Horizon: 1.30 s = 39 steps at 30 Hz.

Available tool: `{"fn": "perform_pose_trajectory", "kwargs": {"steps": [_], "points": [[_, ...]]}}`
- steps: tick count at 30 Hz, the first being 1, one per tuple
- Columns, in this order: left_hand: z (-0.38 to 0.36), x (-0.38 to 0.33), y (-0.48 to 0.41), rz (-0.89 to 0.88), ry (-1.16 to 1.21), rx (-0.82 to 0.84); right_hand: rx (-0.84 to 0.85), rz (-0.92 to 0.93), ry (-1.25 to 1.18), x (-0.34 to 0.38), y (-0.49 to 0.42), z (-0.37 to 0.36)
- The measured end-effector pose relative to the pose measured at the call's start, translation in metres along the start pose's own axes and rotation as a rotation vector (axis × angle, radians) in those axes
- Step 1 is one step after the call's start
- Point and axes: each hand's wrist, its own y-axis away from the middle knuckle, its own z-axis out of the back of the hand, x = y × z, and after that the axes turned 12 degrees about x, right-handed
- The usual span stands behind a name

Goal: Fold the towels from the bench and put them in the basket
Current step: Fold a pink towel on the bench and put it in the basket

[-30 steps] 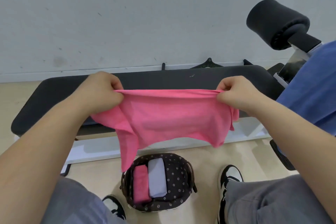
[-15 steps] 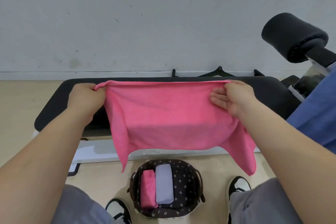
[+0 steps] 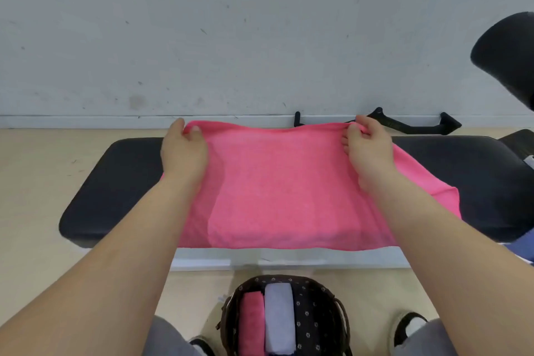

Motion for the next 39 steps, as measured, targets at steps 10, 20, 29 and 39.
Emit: {"fn": "perform_pose_trajectory", "kwargs": {"steps": [10, 20, 29, 39], "points": [[-0.066, -0.013, 0.032, -0.385, -0.580, 0.338, 0.041, 0.028, 0.571, 0.024, 0.024, 0.067], [-0.164, -0.042, 0.110, -0.788, -0.502, 0.677, 0.240, -0.256, 0.737, 0.000, 0.052, 0.164], [-0.237, -0.080, 0.113, -0.835, -0.599, 0.730, 0.257, -0.200, -0.002, -0.002, 0.058, 0.180], [-0.305, -0.164, 0.082, -0.704, -0.572, 0.599, 0.279, -0.409, -0.010, -0.016, 0.059, 0.223]]}}
